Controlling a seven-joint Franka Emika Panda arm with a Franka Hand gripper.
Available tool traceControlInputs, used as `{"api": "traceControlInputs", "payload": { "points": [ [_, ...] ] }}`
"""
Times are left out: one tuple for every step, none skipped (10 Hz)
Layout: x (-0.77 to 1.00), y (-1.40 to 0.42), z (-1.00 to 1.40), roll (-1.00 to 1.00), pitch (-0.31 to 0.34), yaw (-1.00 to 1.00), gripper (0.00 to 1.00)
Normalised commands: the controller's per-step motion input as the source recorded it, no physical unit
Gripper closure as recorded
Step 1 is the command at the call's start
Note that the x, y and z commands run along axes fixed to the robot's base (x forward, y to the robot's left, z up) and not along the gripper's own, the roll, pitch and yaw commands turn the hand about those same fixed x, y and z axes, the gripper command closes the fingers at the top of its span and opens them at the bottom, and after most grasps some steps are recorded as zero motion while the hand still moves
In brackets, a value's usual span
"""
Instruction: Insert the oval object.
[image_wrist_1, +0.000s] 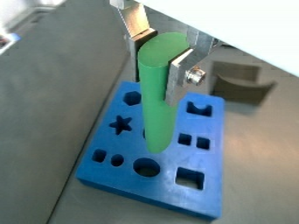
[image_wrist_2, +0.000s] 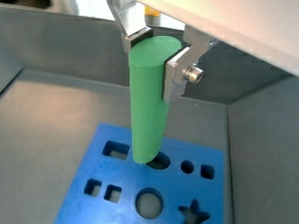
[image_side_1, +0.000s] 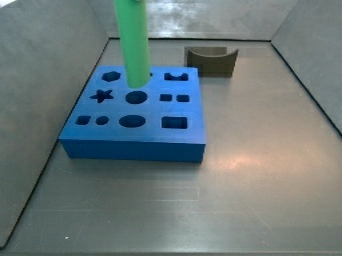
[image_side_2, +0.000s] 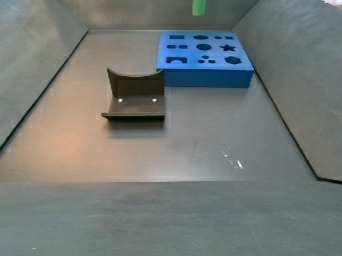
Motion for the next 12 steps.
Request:
{"api": "traceControlInputs", "payload": {
  "points": [
    [0.0, -0.03, -0.24, -0.08, -0.027, -1.0, 1.0],
    [0.0, -0.05, -0.26, -0.1, -0.056, -0.97, 1.0],
    [0.0, -0.05, -0.26, -0.11, -0.063, -0.97, 1.0],
    [0.0, -0.05, -0.27, -0.11, -0.064, -0.97, 1.0],
    [0.0, -0.05, -0.25, -0.11, -0.036, -0.97, 1.0],
    [0.0, -0.01, -0.23, -0.08, 0.0, -1.0, 1.0],
    [0.0, 0.0, -0.21, -0.04, 0.036, -1.0, 1.0],
    [0.0, 0.0, -0.21, -0.03, 0.034, -1.0, 1.0],
    [0.0, 0.0, -0.21, 0.0, 0.011, -1.0, 1.0],
    [0.0, 0.0, -0.21, 0.0, 0.006, -1.0, 1.0],
    [0.0, 0.0, -0.21, 0.0, 0.01, -1.0, 1.0],
    [0.0, 0.0, -0.21, 0.0, 0.009, -1.0, 1.0]
  ]
}}
